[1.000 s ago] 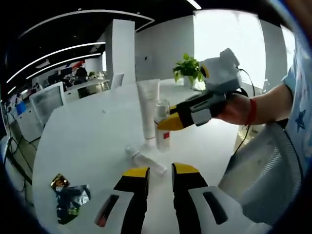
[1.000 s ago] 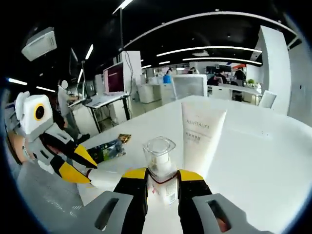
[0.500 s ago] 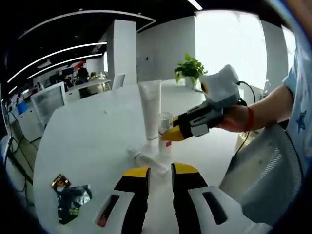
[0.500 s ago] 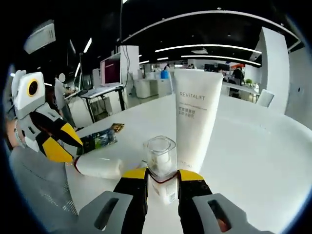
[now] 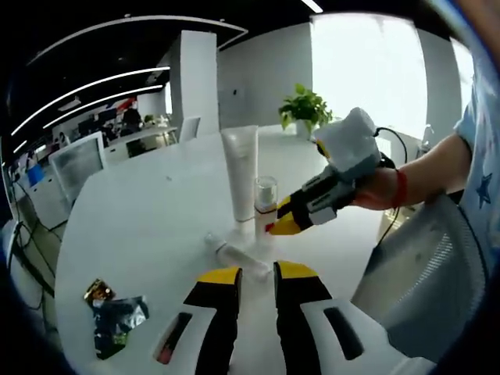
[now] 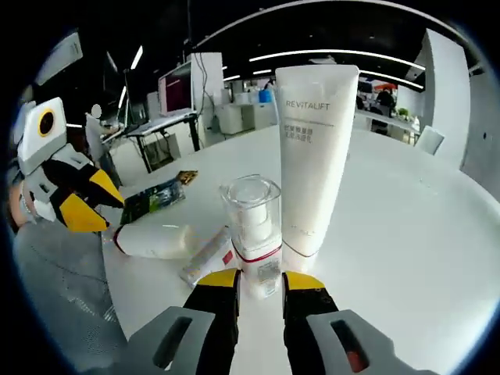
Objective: Arrange the skincare products in the storage area until every visible bottle or jar stands upright without overlapping.
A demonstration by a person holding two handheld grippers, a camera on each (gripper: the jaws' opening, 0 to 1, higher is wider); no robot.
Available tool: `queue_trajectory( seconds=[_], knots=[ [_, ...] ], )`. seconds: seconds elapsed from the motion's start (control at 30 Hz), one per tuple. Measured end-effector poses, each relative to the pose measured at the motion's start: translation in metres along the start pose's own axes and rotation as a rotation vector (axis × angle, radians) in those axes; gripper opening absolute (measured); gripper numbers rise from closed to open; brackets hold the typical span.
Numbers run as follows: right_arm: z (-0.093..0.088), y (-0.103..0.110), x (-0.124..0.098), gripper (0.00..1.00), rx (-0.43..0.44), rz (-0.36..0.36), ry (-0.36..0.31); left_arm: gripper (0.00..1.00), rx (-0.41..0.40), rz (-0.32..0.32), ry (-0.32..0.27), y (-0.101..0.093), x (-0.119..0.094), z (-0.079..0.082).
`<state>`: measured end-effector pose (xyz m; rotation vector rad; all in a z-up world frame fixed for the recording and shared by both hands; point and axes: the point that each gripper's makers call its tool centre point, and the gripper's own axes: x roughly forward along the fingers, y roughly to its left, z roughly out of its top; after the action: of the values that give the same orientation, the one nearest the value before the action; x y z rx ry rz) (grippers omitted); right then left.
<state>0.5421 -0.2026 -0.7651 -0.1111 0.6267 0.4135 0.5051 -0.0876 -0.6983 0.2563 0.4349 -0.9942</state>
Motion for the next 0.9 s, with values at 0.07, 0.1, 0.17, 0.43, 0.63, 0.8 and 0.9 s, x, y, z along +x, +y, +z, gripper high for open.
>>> queue_trajectory(
  seconds=[0.07, 0.1, 0.17, 0.43, 0.63, 0.8, 0.9],
  knots=[
    [-0.0010, -0.0026, 0.0006, 0.07, 0.006, -0.004, 0.005, 0.18, 0.001, 0.001, -0.001, 0.0002, 0.0000, 0.0002],
    [-0.0014, -0.0043, 0.0006, 0.06, 0.015, -0.009, 0.008, 0.18, 0.002, 0.002, -0.001, 0.0004, -0.0001, 0.0002],
    [-0.0015, -0.0073, 0.0003, 0.06, 0.022, -0.023, 0.009, 0.18, 0.004, 0.004, -0.001, 0.0008, -0.0001, 0.0002],
    [0.0017, -0.0110, 0.0041, 0.03, 0.058, -0.043, 0.015, 0.17, 0.004, 0.007, -0.001, 0.0016, 0.0000, 0.0007],
    [0.0039, -0.0089, 0.0077, 0.04, 0.055, -0.061, 0.028, 0.16, 0.006, 0.008, -0.002, 0.0018, -0.0002, 0.0008],
    [0.0037, -0.0104, 0.0089, 0.09, 0.078, -0.086, 0.045, 0.16, 0.014, 0.008, 0.002, 0.0015, 0.0002, 0.0004],
    [-0.0015, -0.0077, 0.0096, 0.08, 0.105, -0.091, 0.062, 0.16, 0.024, 0.012, 0.003, 0.0014, 0.0000, 0.0008]
  ],
)
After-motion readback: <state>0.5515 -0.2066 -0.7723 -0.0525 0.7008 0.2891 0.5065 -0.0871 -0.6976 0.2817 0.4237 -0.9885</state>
